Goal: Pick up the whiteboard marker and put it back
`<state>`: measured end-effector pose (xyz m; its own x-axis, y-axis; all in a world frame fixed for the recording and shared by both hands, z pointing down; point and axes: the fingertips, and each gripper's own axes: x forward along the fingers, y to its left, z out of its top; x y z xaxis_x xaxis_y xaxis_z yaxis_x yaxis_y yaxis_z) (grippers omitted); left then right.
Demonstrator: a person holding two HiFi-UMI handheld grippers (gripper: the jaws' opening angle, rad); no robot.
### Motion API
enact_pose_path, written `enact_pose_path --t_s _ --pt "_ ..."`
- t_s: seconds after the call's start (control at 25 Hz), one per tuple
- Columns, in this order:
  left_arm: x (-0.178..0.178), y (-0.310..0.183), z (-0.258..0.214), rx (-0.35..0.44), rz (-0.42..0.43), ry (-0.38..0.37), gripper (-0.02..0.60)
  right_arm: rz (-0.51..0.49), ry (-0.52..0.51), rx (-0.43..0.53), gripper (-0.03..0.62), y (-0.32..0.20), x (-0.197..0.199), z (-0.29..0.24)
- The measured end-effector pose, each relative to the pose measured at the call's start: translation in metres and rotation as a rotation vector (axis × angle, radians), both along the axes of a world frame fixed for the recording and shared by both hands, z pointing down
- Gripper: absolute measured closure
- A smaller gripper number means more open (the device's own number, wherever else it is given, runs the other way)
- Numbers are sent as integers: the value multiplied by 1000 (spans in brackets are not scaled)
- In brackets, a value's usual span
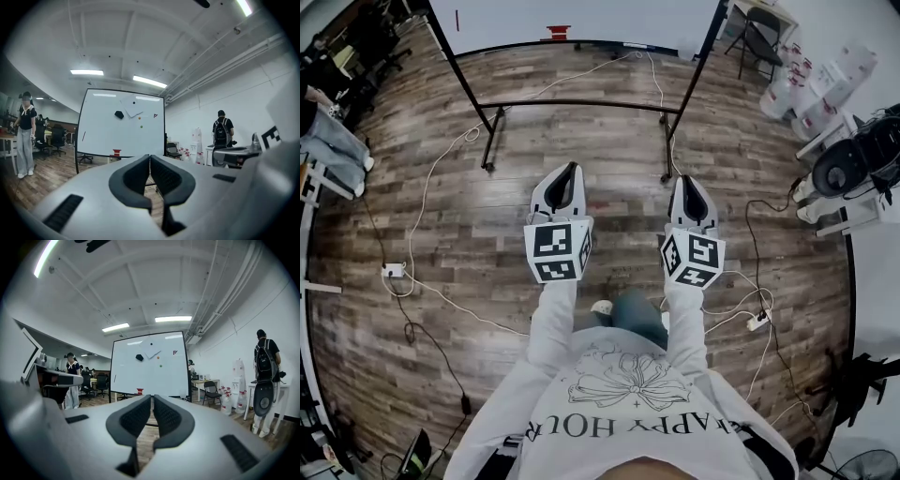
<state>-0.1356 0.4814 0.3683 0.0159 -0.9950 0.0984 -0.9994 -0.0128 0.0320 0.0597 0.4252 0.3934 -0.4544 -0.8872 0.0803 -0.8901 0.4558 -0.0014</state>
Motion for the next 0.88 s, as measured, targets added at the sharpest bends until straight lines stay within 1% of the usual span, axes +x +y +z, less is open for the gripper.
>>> enact_pose_path --t_s 0.2,0.4,0.6,0.88 --pt "-2 -24 6 -12 0 2 575 9 4 -11 587 -22 -1 6" --pt "1 -67 13 -20 -4 5 574 6 2 -19 586 -68 1 12" --pt "-3 -126 16 -19 -21 2 574 -16 -1 -8 586 -132 -5 12" --pt "-3 -231 4 -10 -58 -8 574 -47 -16 5 585 -247 -8 -3"
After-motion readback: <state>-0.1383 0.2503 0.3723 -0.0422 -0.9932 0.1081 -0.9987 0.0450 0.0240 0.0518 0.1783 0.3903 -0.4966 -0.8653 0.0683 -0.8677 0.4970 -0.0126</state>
